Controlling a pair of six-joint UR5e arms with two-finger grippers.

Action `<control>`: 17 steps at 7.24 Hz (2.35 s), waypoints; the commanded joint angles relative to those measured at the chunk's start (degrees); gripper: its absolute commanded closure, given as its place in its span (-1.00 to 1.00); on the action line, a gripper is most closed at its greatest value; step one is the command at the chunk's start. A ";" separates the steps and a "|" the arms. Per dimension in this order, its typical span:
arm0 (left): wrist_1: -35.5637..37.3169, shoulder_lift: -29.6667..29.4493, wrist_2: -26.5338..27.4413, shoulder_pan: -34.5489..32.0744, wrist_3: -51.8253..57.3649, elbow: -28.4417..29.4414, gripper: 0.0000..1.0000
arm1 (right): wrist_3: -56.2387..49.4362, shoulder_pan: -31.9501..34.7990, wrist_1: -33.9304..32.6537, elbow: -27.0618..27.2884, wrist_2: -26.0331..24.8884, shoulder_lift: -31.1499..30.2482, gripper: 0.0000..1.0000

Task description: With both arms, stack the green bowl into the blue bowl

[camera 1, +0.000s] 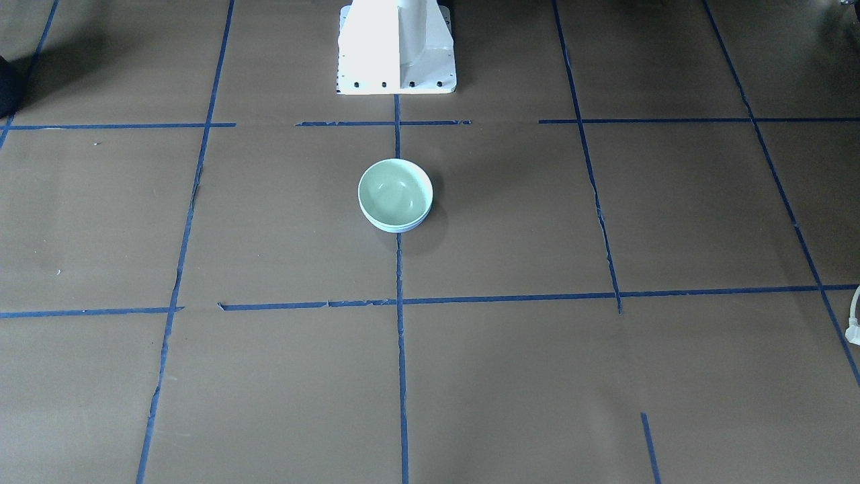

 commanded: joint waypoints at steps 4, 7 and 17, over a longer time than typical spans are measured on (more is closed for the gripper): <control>-0.32 0.22 0.07 0.05 -0.03 -0.29 -1.00 | 4.62 0.47 1.90 0.10 3.44 -1.03 -1.00; -0.41 0.22 0.07 0.14 0.06 -0.20 -1.00 | 4.62 0.38 1.90 0.28 3.53 -0.95 -1.00; -0.41 0.22 0.07 1.02 0.06 0.32 -1.00 | 5.15 0.12 6.82 -1.13 5.91 -0.95 -1.00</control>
